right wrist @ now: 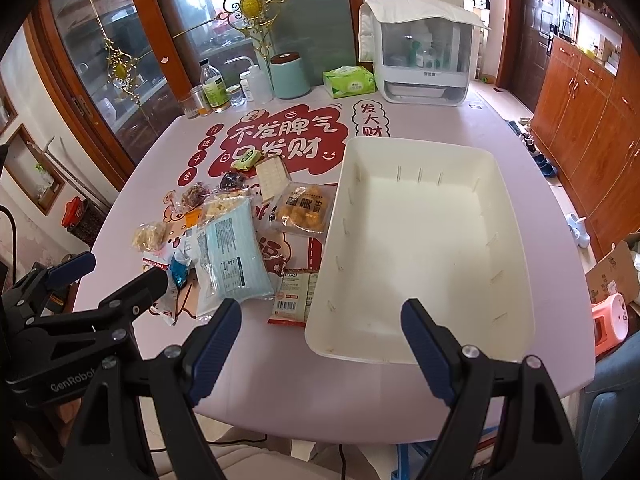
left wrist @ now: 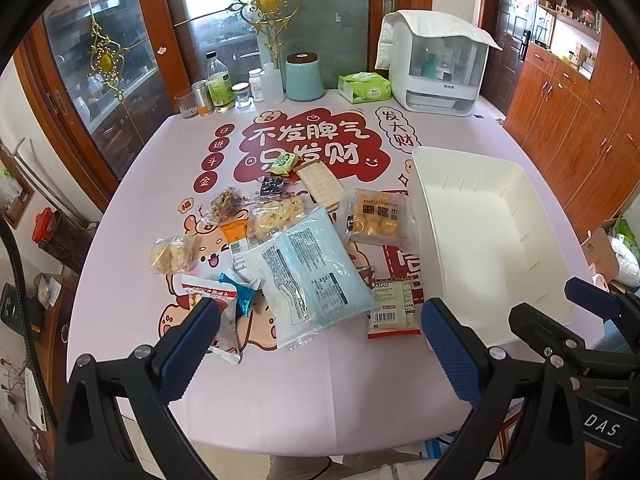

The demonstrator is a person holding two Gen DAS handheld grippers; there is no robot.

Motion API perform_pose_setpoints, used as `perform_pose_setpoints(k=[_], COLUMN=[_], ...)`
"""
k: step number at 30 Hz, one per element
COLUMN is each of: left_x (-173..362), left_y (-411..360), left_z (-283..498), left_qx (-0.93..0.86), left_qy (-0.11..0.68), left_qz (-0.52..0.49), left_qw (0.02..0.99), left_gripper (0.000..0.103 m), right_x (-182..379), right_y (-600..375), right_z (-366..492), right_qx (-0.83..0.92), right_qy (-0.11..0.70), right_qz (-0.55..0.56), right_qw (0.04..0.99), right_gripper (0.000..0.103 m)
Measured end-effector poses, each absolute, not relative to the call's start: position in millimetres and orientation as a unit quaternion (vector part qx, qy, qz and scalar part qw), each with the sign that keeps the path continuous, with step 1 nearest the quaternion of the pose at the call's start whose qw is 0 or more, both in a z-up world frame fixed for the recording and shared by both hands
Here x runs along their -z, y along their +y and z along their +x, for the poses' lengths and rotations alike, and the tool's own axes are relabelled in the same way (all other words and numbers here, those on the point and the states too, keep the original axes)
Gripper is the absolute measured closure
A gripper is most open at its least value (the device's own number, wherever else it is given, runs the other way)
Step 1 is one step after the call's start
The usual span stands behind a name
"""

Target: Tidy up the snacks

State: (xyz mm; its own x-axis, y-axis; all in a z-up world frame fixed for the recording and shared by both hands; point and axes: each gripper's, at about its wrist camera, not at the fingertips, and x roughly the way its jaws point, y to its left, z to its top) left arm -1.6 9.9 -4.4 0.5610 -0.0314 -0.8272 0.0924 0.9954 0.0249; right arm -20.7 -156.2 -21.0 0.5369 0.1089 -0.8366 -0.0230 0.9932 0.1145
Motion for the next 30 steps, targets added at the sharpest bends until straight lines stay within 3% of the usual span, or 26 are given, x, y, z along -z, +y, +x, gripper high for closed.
perform_pose_setpoints(k=[30], left_x=[2.4], left_y=[8.3], left_z=[-3.9], left_qx=[0.033], left_qy=[0.465], left_qz=[0.036], left_qw=[0.884], left_gripper=[0.003], right_x=[20.9], right_y=[-159.2], right_z=[-22.8], right_qx=[-0.039], right_qy=[0.480], right_qz=[0.046], right_qw=[0.875], right_gripper=[0.020])
